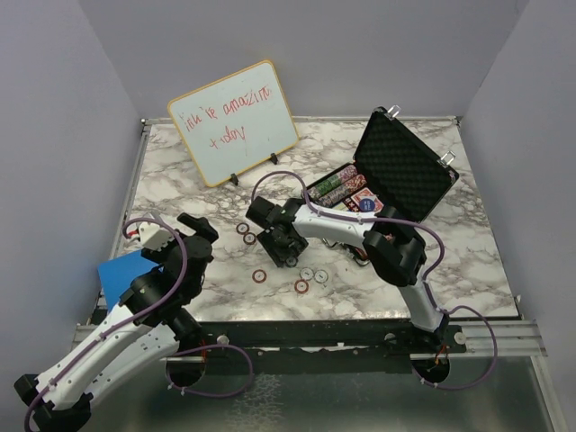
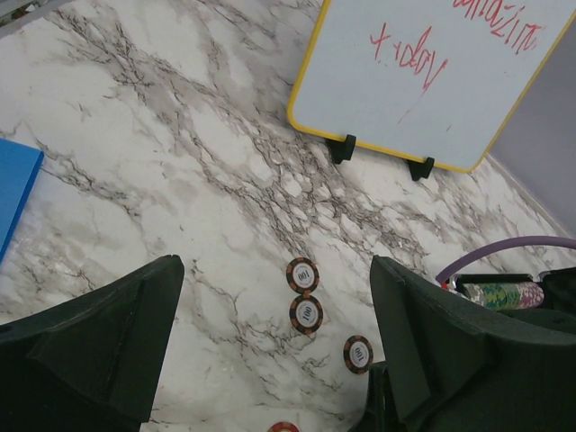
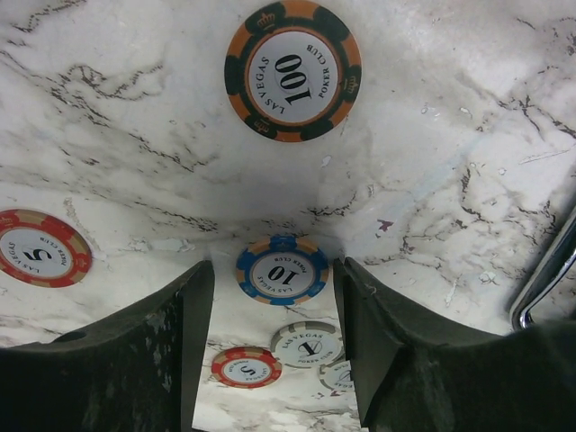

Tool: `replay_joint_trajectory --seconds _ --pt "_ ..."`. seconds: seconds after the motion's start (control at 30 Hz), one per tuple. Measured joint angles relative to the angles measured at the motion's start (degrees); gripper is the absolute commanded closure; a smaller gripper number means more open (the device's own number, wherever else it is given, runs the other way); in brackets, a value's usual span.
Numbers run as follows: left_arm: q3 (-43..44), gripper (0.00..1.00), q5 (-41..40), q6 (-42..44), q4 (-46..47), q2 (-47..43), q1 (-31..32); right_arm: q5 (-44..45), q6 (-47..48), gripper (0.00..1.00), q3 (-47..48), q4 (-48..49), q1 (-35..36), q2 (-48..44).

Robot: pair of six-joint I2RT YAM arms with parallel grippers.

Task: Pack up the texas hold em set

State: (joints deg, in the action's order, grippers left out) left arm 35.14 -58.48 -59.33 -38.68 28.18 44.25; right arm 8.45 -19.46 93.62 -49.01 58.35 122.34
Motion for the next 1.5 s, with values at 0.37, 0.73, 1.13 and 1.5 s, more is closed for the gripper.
replay_joint_trajectory --seconds 0.37,0.73,1.13,1.5 --pt "-1.22 0.08 0.68 0.11 0.11 -0.13 0.0 -2.8 -0.22 0.46 -1.36 0.9 -1.05 -0.37" --pt "-3.85 0.04 4.04 1.57 1.14 -0.74 0.0 -2.47 -1.92 0.59 -1.49 0.5 -1.05 -0.33" --pt "-15.61 0.03 19.04 6.75 11.08 -5.77 0.0 -1.81 -4.5 0.57 -1.99 0.02 -1.55 -1.18" --pt "-26.25 0.05 37.03 11.32 28.98 -7.06 0.0 -1.92 -5.11 0.57 -3.58 -0.2 -3.1 -3.17"
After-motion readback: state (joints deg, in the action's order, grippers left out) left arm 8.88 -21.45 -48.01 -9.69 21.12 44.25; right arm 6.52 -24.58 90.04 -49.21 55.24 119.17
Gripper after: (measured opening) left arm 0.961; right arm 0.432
